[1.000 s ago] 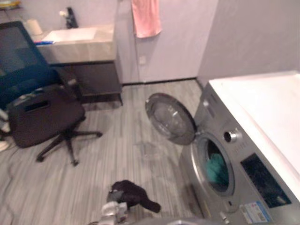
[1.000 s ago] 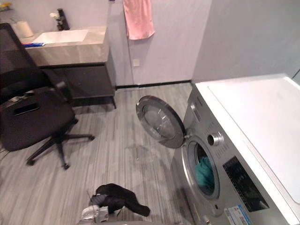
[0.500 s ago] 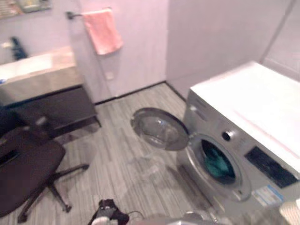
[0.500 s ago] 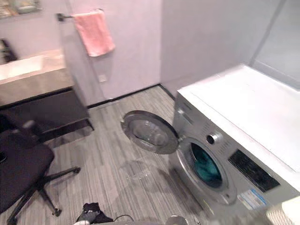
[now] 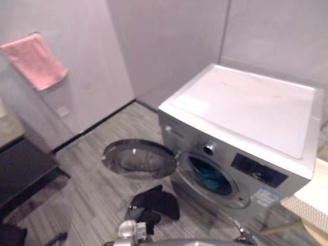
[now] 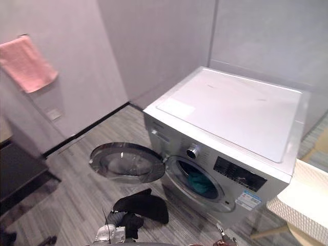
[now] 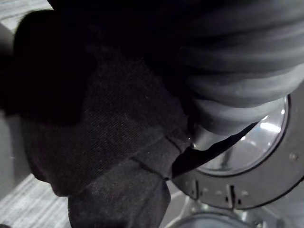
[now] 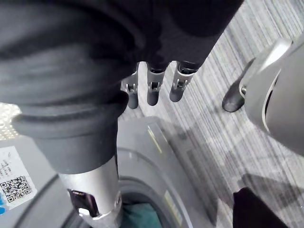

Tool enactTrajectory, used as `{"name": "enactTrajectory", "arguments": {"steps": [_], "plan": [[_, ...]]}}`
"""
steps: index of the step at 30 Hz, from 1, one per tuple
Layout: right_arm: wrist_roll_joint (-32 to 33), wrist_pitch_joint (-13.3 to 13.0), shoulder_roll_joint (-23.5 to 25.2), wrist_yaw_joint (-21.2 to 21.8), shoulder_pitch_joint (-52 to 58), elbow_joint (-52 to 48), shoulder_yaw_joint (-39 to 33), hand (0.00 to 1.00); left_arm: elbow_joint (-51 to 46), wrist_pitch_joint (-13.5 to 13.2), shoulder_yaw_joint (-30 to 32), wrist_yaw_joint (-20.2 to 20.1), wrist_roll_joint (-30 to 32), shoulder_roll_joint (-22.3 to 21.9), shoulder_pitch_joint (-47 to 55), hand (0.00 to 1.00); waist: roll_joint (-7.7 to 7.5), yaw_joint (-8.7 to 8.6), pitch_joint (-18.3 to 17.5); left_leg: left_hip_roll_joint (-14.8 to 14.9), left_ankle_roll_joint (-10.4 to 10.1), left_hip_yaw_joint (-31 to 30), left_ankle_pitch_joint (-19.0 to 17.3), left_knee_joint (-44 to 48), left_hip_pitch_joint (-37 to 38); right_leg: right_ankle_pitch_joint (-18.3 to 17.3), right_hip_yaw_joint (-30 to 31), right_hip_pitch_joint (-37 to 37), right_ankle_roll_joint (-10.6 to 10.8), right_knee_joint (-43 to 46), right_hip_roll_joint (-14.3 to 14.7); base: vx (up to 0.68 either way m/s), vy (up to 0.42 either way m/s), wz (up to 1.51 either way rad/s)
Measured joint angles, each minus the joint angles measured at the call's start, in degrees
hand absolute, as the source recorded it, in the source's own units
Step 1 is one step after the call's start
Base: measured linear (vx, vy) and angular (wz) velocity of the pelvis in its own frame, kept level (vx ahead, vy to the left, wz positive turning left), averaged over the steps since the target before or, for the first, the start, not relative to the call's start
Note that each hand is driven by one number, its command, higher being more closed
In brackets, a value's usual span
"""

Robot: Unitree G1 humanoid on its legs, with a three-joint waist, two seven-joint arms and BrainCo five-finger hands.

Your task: Pick up the laundry basket with both hands and put the clothes into the washing machine.

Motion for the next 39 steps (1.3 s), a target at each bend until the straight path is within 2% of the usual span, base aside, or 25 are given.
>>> {"name": "enactTrajectory", "arguments": {"steps": [2, 3, 4, 5, 6, 7, 9, 10, 11, 15, 18, 20, 22, 24, 25, 26, 27, 28, 29, 30, 31, 34, 37, 38, 39], "plan": [[-1.8, -0.1, 0.1, 0.1, -1.1, 0.0, 1.5, 0.0, 0.1, -0.1, 1.5, 0.1, 0.0, 0.0, 0.0, 1.0, -0.58, 0.81, 0.1, -1.7, -0.6, -3.4, -0.8, -12.8, 0.5, 0.1, 5.0, 0.0, 0.9, -0.5, -1.2, 0.25, 0.26, -1.35], [-2.7, -0.2, 0.3, 0.2, -1.4, 0.0, 2.1, 0.0, 0.1, -0.3, 1.9, 0.1, 0.0, 0.0, 0.0, 1.0, -0.86, 1.23, 0.0, -3.8, -0.6, -8.4, -0.8, -18.6, 0.8, -0.3, 8.1, 0.0, 1.8, -0.5, -1.8, 0.24, 0.362, -1.33], [-4.0, -0.3, 0.2, 0.3, -1.9, 0.2, 2.5, 0.0, 1.0, -1.0, 2.3, 0.1, 0.0, 0.0, -0.3, 1.0, -0.72, 1.5, -0.1, -6.5, -0.9, -17.3, -0.6, -24.8, 1.0, -1.1, 11.3, -0.3, 3.4, -0.4, -2.6, 0.27, 0.498, -1.67], [-5.1, -0.4, -0.7, 0.3, -2.0, 1.3, 3.5, 0.0, 1.8, -1.3, 2.6, 0.2, -0.1, 0.0, -0.3, 1.0, 0.18, 1.47, -0.4, -7.7, -1.1, -23.3, -0.5, -29.6, 2.4, -2.0, 15.0, -0.9, 5.5, -0.2, -2.9, 0.2, 0.461, -1.6], [-5.7, -0.4, -1.6, 0.4, -1.9, 1.6, 4.5, 0.0, 2.3, -1.3, 2.6, 0.3, -0.1, 0.0, -0.3, 1.0, 1.34, 1.62, -0.6, -7.6, -1.7, -24.3, -0.2, -30.0, 2.6, -2.6, 16.6, -1.1, 6.7, -0.2, -2.5, 0.19, 0.525, -1.55], [-6.5, -0.4, -2.3, 0.5, -2.1, 2.6, 6.4, 0.0, 4.3, -1.1, 2.2, 0.3, -0.2, 1.3, -0.6, 1.0, 1.49, 1.56, -0.8, -8.3, -5.4, -21.2, -2.7, -26.1, 2.4, -3.4, 19.4, -0.5, 8.0, 0.4, -3.8, 0.2, 0.474, -1.24], [-7.6, -0.3, -1.2, 1.4, -0.6, 3.0, 6.7, 0.0, 5.2, -1.1, 1.0, 1.2, -0.6, 5.2, -1.0, 1.0, -2.34, 0.88, -2.5, -10.7, -3.5, -17.0, -3.9, -27.1, 3.9, -2.3, 18.9, -1.6, 8.2, 1.0, -5.6, 0.19, 0.397, -0.94], [-7.8, -0.3, -1.1, 1.6, -0.2, 3.1, 6.3, 0.0, 5.3, -1.1, 0.7, 1.3, -0.7, 5.8, -1.1, 1.0, -2.91, 0.85, -2.6, -11.2, -3.4, -16.1, -4.3, -27.3, 4.3, -1.7, 18.1, -1.8, 8.0, 0.7, -6.6, 0.12, 0.244, -0.67], [-7.9, -0.4, -1.3, 1.6, 0.3, 3.5, 5.9, 0.0, 5.3, -1.1, -1.4, 1.3, -0.7, 6.5, -1.3, 1.0, -3.13, 0.68, -2.7, -11.8, -2.7, -14.6, -4.6, -28.0, 4.6, 0.4, 18.4, -2.6, 9.0, 0.1, -7.6, 0.12, 0.199, -0.58], [-7.9, -0.3, -2.4, 1.7, 1.9, 4.2, 4.2, 0.0, 2.1, -1.0, -9.6, 1.1, -1.2, 7.1, -1.4, 1.0, -1.79, -0.16, -3.2, -13.5, -0.5, -10.5, -3.2, -33.5, 5.8, 5.7, 19.8, -6.8, 11.6, 0.0, -9.8, 0.12, 0.145, -0.46], [-7.5, -0.1, -3.0, 1.8, 3.0, 3.4, 3.9, 0.0, -10.8, -0.6, -17.5, 0.1, -1.3, 7.4, -0.3, 1.0, -0.64, -0.15, -2.9, -14.5, 0.8, -7.9, -2.2, -33.8, 5.6, 7.9, 21.7, -9.8, 13.5, 0.7, -10.9, 0.19, 0.119, -0.36], [-6.6, -0.2, -2.5, 2.5, 3.4, 0.6, 4.3, 0.0, -20.6, -0.7, -21.3, -1.5, -1.5, 6.3, 3.0, 1.0, -0.47, -0.06, -2.8, -13.3, 0.8, -5.2, -2.2, -33.1, 5.1, 11.5, 22.0, -12.1, 15.7, 1.0, -10.1, 0.12, 0.068, -0.71], [-5.9, -0.6, -1.8, 2.7, 3.4, -1.9, 4.6, 0.0, -26.7, -1.8, -21.6, -2.5, -2.8, 6.0, 3.4, 1.0, -0.44, 0.7, -2.7, -11.3, 0.8, -2.5, -2.2, -33.1, 5.2, 15.1, 17.5, -13.8, 15.8, 1.1, -9.1, 0.09, 0.019, -0.67], [-5.9, -1.2, -1.2, 2.8, 3.9, -4.0, 5.0, 0.0, -30.9, -2.7, -21.9, -2.7, -4.4, 6.0, 3.2, 1.0, -0.63, 1.24, -2.6, -9.7, 0.8, -0.4, -2.2, -33.1, 6.0, 18.0, 10.1, -14.4, 14.3, 1.1, -9.2, 0.04, 0.005, -0.51], [-6.0, -1.4, -1.3, 2.8, 4.3, -5.5, 6.4, 0.0, -32.0, -2.7, -22.0, -3.2, -5.4, 6.2, 3.4, 1.0, -0.34, 1.37, -1.8, -8.6, 0.8, 1.1, -2.2, -32.8, 7.2, 19.7, 5.1, -14.5, 12.6, 2.0, -9.0, 0.02, 0.006, -0.47], [-6.0, -1.4, -1.2, 2.9, 4.5, -6.3, 6.6, 0.0, -32.0, -2.7, -22.1, -3.6, -6.5, 6.1, 3.8, 1.0, 0.02, 1.38, -1.0, -8.1, 0.8, 1.6, -2.2, -32.6, 7.8, 19.6, 3.1, -15.0, 12.8, 2.9, -9.1, 0.01, 0.005, -0.48], [-6.0, -1.4, -1.1, 2.9, 4.6, -6.8, 6.8, 0.0, -32.1, -2.7, -22.4, -3.8, -8.2, 6.1, 4.3, 1.0, -0.01, 1.71, -0.2, -7.7, 0.7, 2.4, -2.2, -31.5, 7.7, 17.7, 0.1, -16.0, 11.8, 4.2, -9.7, -0.05, -0.006, -0.29], [-6.0, -1.4, -0.6, 2.8, 4.8, -7.3, 7.6, 0.0, -32.8, -2.7, -23.5, -3.8, -10.4, 6.1, 3.8, 1.0, -1.45, 2.77, 0.4, -7.4, -0.4, 3.8, -2.9, -28.5, 5.9, 16.0, -4.4, -16.6, 11.9, 3.8, -10.9, -0.06, -0.033, -0.15], [-6.0, -1.4, -0.2, 2.8, 5.0, -7.5, 8.2, 0.0, -33.5, -2.8, -24.0, -3.9, -11.0, 6.1, 3.5, 1.0, -2.51, 2.81, 0.8, -7.5, -1.1, 4.0, -3.3, -27.2, 5.0, 15.8, -5.6, -16.5, 12.7, 3.0, -11.4, -0.06, -0.072, 0.09], [-6.0, -1.4, 0.4, 2.8, 4.9, -7.6, 8.9, 0.0, -34.8, -2.8, -24.6, -4.0, -11.7, 6.1, 2.9, 1.0, -4.37, 2.97, 1.6, -7.6, -1.8, 4.4, -4.0, -25.0, 3.6, 15.0, -7.6, -16.4, 13.3, 2.3, -12.0, -0.03, -0.159, 0.17], [-6.0, -1.3, 0.9, 2.9, 4.5, -8.0, 9.2, 0.0, -35.6, -2.9, -25.3, -4.0, -12.6, 5.9, 2.1, 1.0, -5.42, 3.45, 2.3, -6.9, -2.2, 4.5, -4.8, -22.1, 1.7, 12.5, -8.6, -16.5, 13.6, 2.4, -12.0, -0.05, -0.232, 0.16], [-6.0, -1.5, 0.5, 2.9, 4.1, -11.3, 9.2, 0.0, -38.3, -2.8, -26.8, -5.1, -15.3, 4.4, 0.2, 1.0, -4.29, 3.32, 6.4, -3.3, -2.7, 3.1, -5.4, -14.0, -3.5, 6.6, -10.6, -18.1, 11.6, 6.8, -10.1, -0.08, -0.236, 0.13], [-6.0, -1.5, -1.7, 2.5, 3.9, -12.2, 11.2, 0.0, -42.7, -2.9, -28.8, -5.2, -17.1, 3.7, -1.0, 1.0, -3.33, 2.99, 9.0, -0.4, -3.1, 1.1, -5.7, -8.7, -8.8, 1.3, -12.3, -24.5, 9.8, 17.9, -9.1, -0.16, -0.22, 0.23], [-5.9, -1.5, -1.8, 2.4, 2.9, -12.9, 11.4, 0.0, -43.7, -2.9, -29.0, -5.3, -17.1, 3.8, -2.3, 1.0, -4.03, 2.99, 10.4, -0.3, -3.3, 0.0, -5.9, -7.0, -11.0, -0.8, -12.4, -27.7, 8.8, 23.0, -9.2, -0.28, -0.216, 0.25], [-5.9, -1.6, -1.9, 2.2, 1.6, -13.0, 11.9, 0.0, -44.0, -2.9, -29.2, -5.3, -17.1, 3.7, -3.6, 1.0, -4.02, 2.99, 11.2, 0.5, -3.6, -0.7, -7.4, -4.8, -13.6, -3.2, -12.6, -30.5, 8.1, 26.8, -9.2, -0.27, -0.172, 0.21]]}}
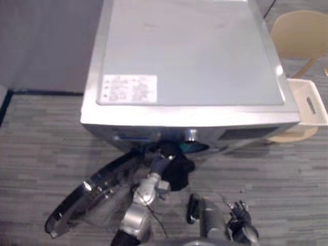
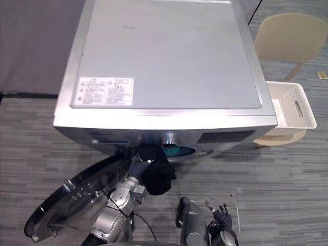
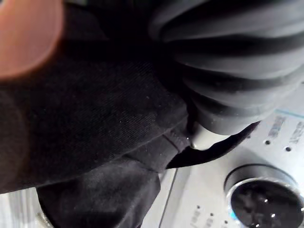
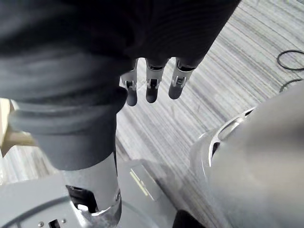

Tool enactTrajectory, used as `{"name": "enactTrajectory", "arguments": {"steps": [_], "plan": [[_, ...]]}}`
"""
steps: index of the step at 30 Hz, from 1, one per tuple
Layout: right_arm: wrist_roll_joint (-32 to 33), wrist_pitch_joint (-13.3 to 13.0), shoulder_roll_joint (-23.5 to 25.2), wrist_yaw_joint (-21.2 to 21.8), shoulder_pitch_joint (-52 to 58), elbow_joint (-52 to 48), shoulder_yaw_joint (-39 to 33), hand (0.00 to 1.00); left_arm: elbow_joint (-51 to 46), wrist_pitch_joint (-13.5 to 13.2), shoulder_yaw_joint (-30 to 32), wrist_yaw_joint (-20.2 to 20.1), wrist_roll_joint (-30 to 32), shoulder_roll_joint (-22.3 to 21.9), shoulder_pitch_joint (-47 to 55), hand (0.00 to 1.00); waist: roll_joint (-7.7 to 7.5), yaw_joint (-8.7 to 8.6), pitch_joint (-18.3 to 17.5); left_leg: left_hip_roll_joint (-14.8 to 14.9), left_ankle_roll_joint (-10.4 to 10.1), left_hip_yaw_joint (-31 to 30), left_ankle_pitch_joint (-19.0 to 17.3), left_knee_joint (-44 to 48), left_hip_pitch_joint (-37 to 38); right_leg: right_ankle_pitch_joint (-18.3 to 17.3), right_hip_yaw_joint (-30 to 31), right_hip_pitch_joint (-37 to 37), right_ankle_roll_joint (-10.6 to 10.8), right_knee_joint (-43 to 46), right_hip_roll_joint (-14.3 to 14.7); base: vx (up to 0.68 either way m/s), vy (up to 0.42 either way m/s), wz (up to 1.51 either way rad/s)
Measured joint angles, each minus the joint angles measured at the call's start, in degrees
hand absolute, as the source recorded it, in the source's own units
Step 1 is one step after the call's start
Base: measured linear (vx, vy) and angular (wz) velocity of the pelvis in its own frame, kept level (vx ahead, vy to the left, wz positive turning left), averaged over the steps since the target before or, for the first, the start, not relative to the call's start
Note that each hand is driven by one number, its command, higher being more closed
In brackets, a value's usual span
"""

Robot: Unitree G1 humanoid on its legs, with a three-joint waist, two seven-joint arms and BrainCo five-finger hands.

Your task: Pick up the laundry basket with both hands and put the clothes into the washing machine.

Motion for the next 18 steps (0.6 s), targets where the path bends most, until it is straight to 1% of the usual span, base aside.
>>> {"name": "enactTrajectory", "arguments": {"steps": [1, 2, 3, 6, 8, 10, 12, 14, 15, 16, 17, 18], "plan": [[0.0, -0.1, -0.2, -0.1, -0.6, -0.1, 0.7, 0.0, -0.1, 0.0, -0.2, 0.0, -0.1, 0.0, -0.6, 1.0, 0.03, -0.02, 0.3, 0.1, 0.0, -0.5, -1.3, 1.0, -1.2, -1.4, 0.0, -1.4, -0.4, 1.5, 0.0, -0.26, -0.128, 0.17], [0.1, -0.1, -0.8, -0.5, -1.8, -0.2, 1.9, 0.0, -0.2, 0.0, -0.6, 0.2, -0.7, 0.0, -1.7, 1.0, 0.33, 0.01, 1.4, 0.7, -0.2, -1.3, -4.5, 3.0, -3.2, -4.2, 0.1, -3.8, -0.9, 5.1, -0.1, -0.24, -0.072, 0.06], [0.2, -0.1, -1.1, -0.9, -3.3, -1.0, 2.4, 0.0, -0.1, 0.1, -1.1, 0.3, -1.1, 0.0, -3.1, 1.0, 0.33, 0.02, 2.9, 1.2, -0.4, -2.0, -6.3, 6.4, -5.6, -5.5, 0.6, -6.6, -1.0, 9.4, -0.2, -0.24, -0.062, 0.01], [1.6, -0.5, -1.5, -1.9, -5.1, -3.2, 3.9, 0.0, -0.1, 0.3, -1.9, 0.5, -1.1, 0.1, -3.7, 1.0, 0.04, 0.2, 4.3, 1.9, 0.1, -2.9, -8.1, 12.3, -10.6, -7.6, 1.8, -12.2, -1.3, 16.3, -1.0, -0.21, -0.052, -0.07], [2.6, -1.0, -1.5, -2.4, -6.3, -4.8, 4.5, 0.0, 0.0, 0.5, -3.6, 1.1, -1.1, 0.1, -4.6, 1.0, 0.24, 0.16, 4.6, 2.1, -0.1, -3.3, -8.7, 15.6, -13.6, -8.5, 2.8, -15.7, -1.3, 19.9, -1.1, -0.18, -0.049, -0.14], [4.2, -1.3, -1.4, -2.9, -7.5, -7.6, 6.1, 0.0, 0.5, 0.8, -5.9, 1.9, -1.1, -0.1, -8.6, 1.0, 0.28, 0.11, 5.3, 2.6, -0.4, -3.8, -9.2, 19.2, -17.3, -8.9, 3.8, -20.0, -1.6, 23.5, -0.9, -0.14, -0.028, -0.21], [5.0, -1.6, -1.0, -3.5, -8.7, -10.0, 6.3, 0.0, 2.1, 0.9, -5.5, 2.4, -1.1, -1.3, -14.0, 1.0, 0.18, 0.04, 6.1, 3.2, -0.1, -4.0, -9.6, 21.8, -20.4, -9.0, 4.5, -23.3, -1.6, 25.8, -0.4, -0.14, -0.027, -0.23], [6.8, -2.3, -0.9, -4.5, -9.1, -14.1, 7.3, 0.0, 5.4, 0.9, -1.9, 6.0, -1.8, -2.8, -21.9, 1.0, -0.11, -0.18, 6.5, 4.2, -0.3, -4.0, -10.3, 25.6, -24.2, -8.9, 6.0, -28.0, -1.8, 28.8, 0.6, -0.17, -0.009, -0.38], [6.9, -2.4, -1.0, -4.6, -9.2, -15.1, 7.3, 0.0, 6.2, 0.9, -0.4, 6.9, -1.9, -3.1, -24.0, 1.0, -0.23, -0.32, 6.6, 4.6, -0.4, -4.0, -10.6, 26.4, -25.2, -8.8, 6.3, -29.3, -1.8, 29.5, 1.0, -0.17, -0.007, -0.38], [7.5, -2.7, -1.0, -4.8, -9.5, -16.4, 7.3, 0.0, 8.2, 0.9, 3.2, 9.1, -2.1, -3.3, -28.3, 1.0, -0.81, -0.42, 7.2, 5.0, -0.3, -4.0, -10.9, 27.9, -26.7, -8.8, 7.0, -31.5, -1.9, 30.9, 1.2, -0.17, -0.008, -0.29], [7.5, -2.8, -1.0, -5.1, -9.8, -17.4, 7.3, 0.0, 10.5, 0.9, 7.6, 10.7, -2.2, -3.0, -32.4, 1.0, -1.0, -1.13, 7.4, 5.3, -0.3, -4.1, -11.1, 29.3, -28.7, -8.7, 7.2, -33.4, -2.0, 31.9, 1.5, -0.13, -0.015, -0.25], [7.6, -3.1, -1.0, -5.4, -10.0, -17.7, 7.3, 0.0, 11.6, 0.9, 9.8, 11.7, -2.2, -2.6, -34.4, 1.0, -1.12, -1.8, 7.5, 5.5, -0.3, -4.3, -11.2, 29.9, -29.8, -8.6, 7.4, -34.5, -2.1, 32.3, 1.8, -0.11, -0.018, -0.27]]}}
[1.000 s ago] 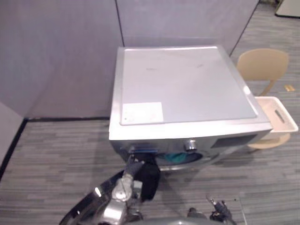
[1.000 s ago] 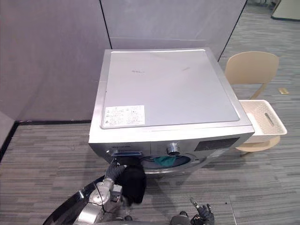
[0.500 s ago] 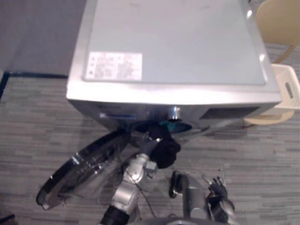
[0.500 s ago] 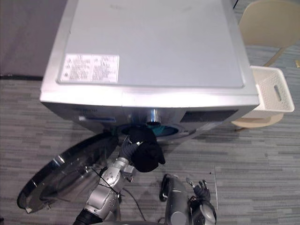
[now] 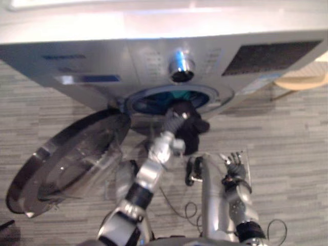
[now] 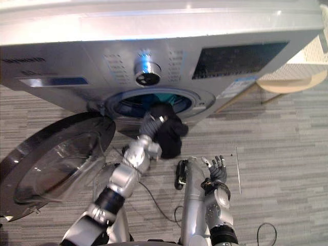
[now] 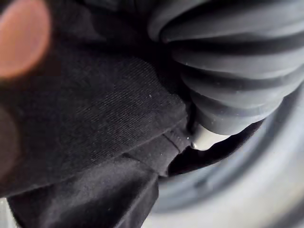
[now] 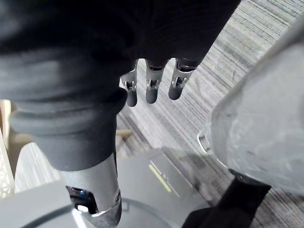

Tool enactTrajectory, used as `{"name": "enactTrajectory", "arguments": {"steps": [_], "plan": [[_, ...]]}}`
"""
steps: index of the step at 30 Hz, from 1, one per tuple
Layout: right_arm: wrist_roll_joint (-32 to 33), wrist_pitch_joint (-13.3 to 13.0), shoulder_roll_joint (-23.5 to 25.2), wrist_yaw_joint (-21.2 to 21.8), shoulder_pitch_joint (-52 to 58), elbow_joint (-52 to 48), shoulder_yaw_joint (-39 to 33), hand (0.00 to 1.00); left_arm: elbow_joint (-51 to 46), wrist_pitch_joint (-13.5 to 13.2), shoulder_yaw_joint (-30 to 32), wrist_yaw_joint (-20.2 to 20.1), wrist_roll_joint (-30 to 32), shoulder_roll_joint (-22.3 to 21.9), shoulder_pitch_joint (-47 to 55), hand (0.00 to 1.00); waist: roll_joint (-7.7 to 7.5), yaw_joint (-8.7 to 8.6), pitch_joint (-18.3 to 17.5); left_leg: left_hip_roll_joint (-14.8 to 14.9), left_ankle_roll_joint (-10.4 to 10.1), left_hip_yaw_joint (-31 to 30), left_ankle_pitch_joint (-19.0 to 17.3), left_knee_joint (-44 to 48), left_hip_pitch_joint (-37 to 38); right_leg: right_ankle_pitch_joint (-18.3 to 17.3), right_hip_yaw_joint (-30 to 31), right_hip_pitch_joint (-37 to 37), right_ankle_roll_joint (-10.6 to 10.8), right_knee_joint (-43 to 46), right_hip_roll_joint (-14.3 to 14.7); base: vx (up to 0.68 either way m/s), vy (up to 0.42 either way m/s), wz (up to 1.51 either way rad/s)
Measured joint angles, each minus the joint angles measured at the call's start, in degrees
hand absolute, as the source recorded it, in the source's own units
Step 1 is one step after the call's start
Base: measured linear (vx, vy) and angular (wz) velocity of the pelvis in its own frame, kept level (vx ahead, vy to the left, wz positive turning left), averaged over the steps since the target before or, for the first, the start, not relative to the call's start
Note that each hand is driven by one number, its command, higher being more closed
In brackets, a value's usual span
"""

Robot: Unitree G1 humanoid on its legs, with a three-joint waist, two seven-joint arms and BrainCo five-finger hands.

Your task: Pick up the laundry basket with both hands and put the clothes into the washing machine.

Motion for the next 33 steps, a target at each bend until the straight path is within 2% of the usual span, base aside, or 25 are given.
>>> {"name": "enactTrajectory", "arguments": {"steps": [3, 4, 6, 8, 9, 12, 15, 19, 23, 25, 27, 33], "plan": [[1.3, -0.9, -0.1, -0.9, -2.4, -0.3, -0.2, 0.0, 6.1, 0.3, 9.2, 4.6, -0.6, 6.4, -10.5, 1.0, -1.37, -1.43, 0.9, 1.5, 0.1, 0.3, -0.2, 1.9, -4.2, 1.5, 1.0, -5.1, -0.3, 0.7, 1.4, -0.08, -0.024, -0.32], [1.5, -1.1, 0.0, -0.9, -2.8, -0.3, -0.3, 0.0, 7.5, 0.3, 10.2, 5.1, -1.0, 7.7, -12.5, 1.0, -1.59, -1.59, 1.1, 1.6, 0.1, 0.4, -0.2, 2.1, -4.8, 1.8, 1.2, -5.8, -0.3, 0.7, 1.5, -0.05, -0.018, -0.25], [2.3, -1.3, 0.1, -1.2, -4.0, -0.3, -1.1, 0.0, 12.4, 1.1, 11.9, 4.9, -2.3, 12.6, -19.8, 1.0, -1.73, -1.86, 1.3, 2.2, 0.1, 0.3, -0.2, 2.9, -8.2, 3.0, 1.5, -9.0, -0.3, 0.3, 2.4, -0.04, 0.0, -0.24], [3.3, -1.3, 0.3, -0.8, -4.6, -0.3, -1.8, 0.0, 15.2, 1.8, 12.7, 3.8, -3.2, 15.5, -24.3, 1.0, -1.96, -1.98, 1.5, 2.5, 0.4, 0.2, -0.4, 3.5, -10.2, 3.9, 1.9, -11.0, -0.5, 0.1, 3.0, -0.02, 0.026, -0.26], [4.0, -1.3, 0.4, -0.3, -5.2, -0.2, -1.8, 0.0, 17.7, 2.6, 13.6, 2.9, -4.3, 17.7, -27.7, 1.0, -2.57, -2.32, 2.0, 2.5, 0.4, 0.2, -0.4, 3.8, -11.0, 4.5, 2.2, -12.1, -0.3, -0.4, 3.3, -0.01, 0.036, -0.26], [5.4, -1.3, 1.7, 0.3, -5.3, 0.0, -2.2, 0.0, 21.3, 4.2, 14.5, 2.1, -4.4, 21.4, -32.7, 1.0, -3.72, -3.05, 3.2, 3.6, 0.5, 0.2, -0.5, 4.2, -11.8, 5.8, 2.5, -12.5, -0.1, -1.8, 4.6, -0.03, 0.05, -0.33], [6.7, -1.4, 2.5, 1.0, -4.3, 0.3, -4.3, 0.0, 22.4, 4.7, 14.3, 2.4, -4.2, 22.9, -38.7, 1.0, -3.69, -3.61, 3.4, 3.7, 1.4, -0.3, -0.9, 4.3, -14.2, 7.1, 2.3, -14.0, 0.5, -3.4, 5.1, -0.04, 0.075, -0.17], [8.4, -1.5, 2.5, 1.7, -3.6, 0.8, -5.7, 0.0, 22.3, 4.4, 11.5, 4.2, -3.3, 23.4, -44.2, 1.0, -3.96, -3.51, 5.0, 3.2, 1.8, -0.5, -1.1, 5.0, -16.3, 8.1, 2.5, -15.7, 0.7, -3.6, 4.6, -0.05, 0.039, 0.01], [10.0, -1.9, 2.5, 2.3, -1.8, 0.9, -8.2, 0.0, 22.3, 3.2, 3.7, 6.3, -4.5, 27.0, -49.8, 1.0, -3.95, -3.69, 5.6, 2.2, 2.2, -0.4, -0.9, 6.4, -18.9, 8.9, 3.2, -18.7, 0.6, -2.3, 4.1, -0.05, 0.002, 0.0], [10.0, -2.0, 2.4, 2.5, -1.1, 0.8, -9.3, 0.0, 22.3, 1.8, 0.8, 7.1, -4.8, 28.5, -50.9, 1.0, -4.04, -3.77, 5.6, 2.1, 2.5, -0.3, -1.0, 7.1, -19.0, 8.9, 3.7, -19.4, 0.6, -1.4, 4.1, -0.03, -0.005, -0.03], [10.0, -2.2, 2.3, 3.2, -0.1, 0.2, -12.1, 0.0, 22.3, 0.3, -2.8, 9.1, -6.5, 31.0, -51.2, 1.0, -4.0, -3.96, 5.7, 2.0, 3.0, 0.1, -1.3, 8.1, -19.0, 8.9, 4.6, -20.3, 0.6, -0.1, 4.1, -0.01, -0.004, -0.02], [10.0, -2.6, 1.4, 3.2, 4.4, -4.6, -20.2, 0.0, 22.3, -0.7, -15.1, 15.2, -6.7, 38.2, -52.4, 1.0, -3.67, -3.92, 6.3, 1.5, 3.6, 0.5, -2.0, 10.8, -19.0, 8.5, 6.4, -22.1, 0.7, 3.7, 4.3, -0.02, -0.008, -0.01]]}}
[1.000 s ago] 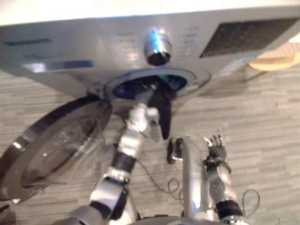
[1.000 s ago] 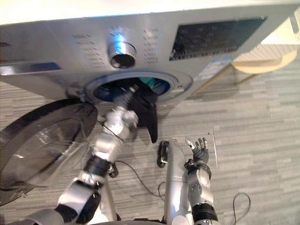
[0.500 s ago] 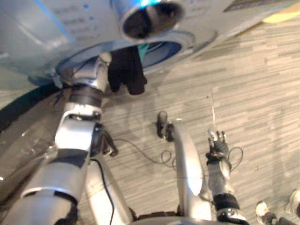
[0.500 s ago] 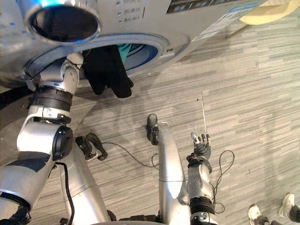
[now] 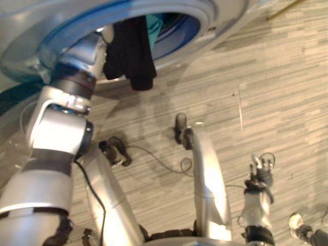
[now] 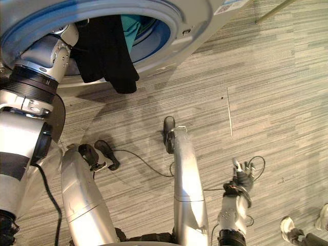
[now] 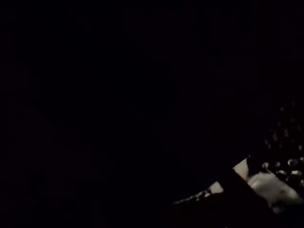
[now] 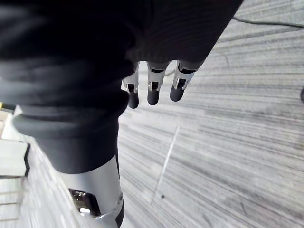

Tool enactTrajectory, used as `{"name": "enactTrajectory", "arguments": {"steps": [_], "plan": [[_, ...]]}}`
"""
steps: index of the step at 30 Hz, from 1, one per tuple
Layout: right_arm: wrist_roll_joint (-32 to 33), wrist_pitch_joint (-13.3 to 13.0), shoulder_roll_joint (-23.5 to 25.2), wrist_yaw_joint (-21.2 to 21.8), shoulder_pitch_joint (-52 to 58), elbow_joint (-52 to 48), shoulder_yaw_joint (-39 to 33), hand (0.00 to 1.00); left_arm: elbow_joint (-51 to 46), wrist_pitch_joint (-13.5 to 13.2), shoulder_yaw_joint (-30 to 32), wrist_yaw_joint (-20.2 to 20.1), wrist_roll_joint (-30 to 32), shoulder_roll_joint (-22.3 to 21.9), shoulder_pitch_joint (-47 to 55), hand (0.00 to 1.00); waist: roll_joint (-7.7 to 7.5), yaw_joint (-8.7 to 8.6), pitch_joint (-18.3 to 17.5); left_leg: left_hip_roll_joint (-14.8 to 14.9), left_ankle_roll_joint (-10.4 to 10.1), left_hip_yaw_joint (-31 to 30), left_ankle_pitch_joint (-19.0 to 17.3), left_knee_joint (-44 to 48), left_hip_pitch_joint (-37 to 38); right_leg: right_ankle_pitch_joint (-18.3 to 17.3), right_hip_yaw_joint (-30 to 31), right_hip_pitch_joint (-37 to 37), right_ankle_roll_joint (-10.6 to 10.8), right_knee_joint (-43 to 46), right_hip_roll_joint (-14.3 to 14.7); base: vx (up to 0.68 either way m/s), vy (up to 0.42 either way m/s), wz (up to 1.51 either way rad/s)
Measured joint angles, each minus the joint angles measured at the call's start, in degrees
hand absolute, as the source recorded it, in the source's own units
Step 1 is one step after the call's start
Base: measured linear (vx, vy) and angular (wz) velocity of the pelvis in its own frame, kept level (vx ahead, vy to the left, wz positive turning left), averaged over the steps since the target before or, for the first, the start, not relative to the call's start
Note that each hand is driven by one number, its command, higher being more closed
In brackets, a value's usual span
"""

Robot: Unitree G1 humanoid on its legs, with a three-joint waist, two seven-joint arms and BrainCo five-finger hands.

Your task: Pick up the laundry basket with both hands and put the clothes into the washing machine.

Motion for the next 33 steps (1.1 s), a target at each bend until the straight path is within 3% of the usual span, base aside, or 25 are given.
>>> {"name": "enactTrajectory", "arguments": {"steps": [3, 8, 12, 13, 17, 20, 27, 33], "plan": [[-0.1, -0.4, -1.7, -0.3, 1.8, -1.9, -4.1, 0.0, 0.0, -0.6, -7.6, 3.3, 2.2, 2.9, -0.7, 1.0, 0.12, 0.28, 0.1, -0.1, 0.2, 0.0, -0.7, 1.8, 0.0, -0.7, 0.7, -0.7, 0.0, 2.4, -0.1, -0.01, -0.006, 0.01], [0.0, -1.1, -3.9, -0.6, 2.8, -3.8, -6.3, 0.0, 0.0, -0.7, -13.7, 4.9, 3.7, 4.4, -1.8, 1.0, 0.18, 0.84, 0.1, -1.0, 0.1, -0.7, -0.8, 3.1, 0.0, -1.8, 1.0, -1.4, -0.3, 5.0, -0.5, -0.01, -0.03, 0.08], [0.0, -2.0, -4.7, -1.1, 4.1, -4.2, -6.4, 0.0, 0.0, -0.5, -14.2, 6.3, 8.2, 4.9, -1.9, 1.0, 0.18, 1.05, 0.1, -1.1, -0.2, -1.7, -1.0, 3.5, -0.3, -2.2, 0.5, -1.5, -0.7, 5.7, -0.5, 0.0, -0.006, 0.02], [0.0, -2.3, -4.8, -1.2, 4.5, -4.2, -6.4, 0.0, 0.0, -0.4, -14.2, 6.3, 9.6, 4.9, -2.1, 0.0, 0.19, 1.04, 0.1, -1.1, -0.3, -1.9, -1.0, 3.6, -0.6, -2.2, 0.2, -1.5, -0.7, 5.7, -0.6, 0.0, 0.0, 0.0], [0.0, -4.0, -4.7, -1.2, 5.0, -4.0, -4.5, 0.0, -1.1, 0.7, -12.8, 6.1, 17.7, 4.6, -3.4, 0.0, 0.24, 0.32, 0.1, -1.6, -0.7, -4.2, -0.7, 4.1, -3.6, -2.0, -1.5, -2.4, -0.9, 5.5, -1.3, 0.01, 0.02, 0.07], [0.2, -4.9, -4.4, -1.2, 4.9, -2.9, 0.8, 0.0, -1.7, 1.6, -4.7, 5.2, 20.4, 2.0, -3.4, 0.0, 0.24, -0.2, 0.2, -2.0, -1.5, -5.2, -0.1, 3.8, -5.2, -1.6, -2.8, -2.6, -1.3, 4.4, -1.5, 0.01, 0.013, 0.03], [1.2, -4.9, -1.8, -1.3, 3.5, 2.3, 10.1, 0.0, 5.1, 3.7, 15.8, 0.4, 14.7, -7.7, -3.4, 0.0, 0.2, -0.84, 0.2, -1.9, -1.7, -5.4, 0.9, 1.6, -5.6, -1.0, -3.8, -1.9, -1.2, 1.7, -1.5, 0.04, 0.015, 0.0], [1.3, -4.3, -1.4, -1.1, 1.9, 2.8, 12.2, 0.0, 9.7, 5.7, 21.9, -4.7, 9.7, -10.5, -1.1, 0.0, 0.18, -0.68, 0.2, -1.9, -1.7, -4.8, 0.9, -0.3, -4.4, -0.2, -3.9, 0.2, 0.0, -1.8, -1.4, 0.04, 0.051, -0.03]]}}
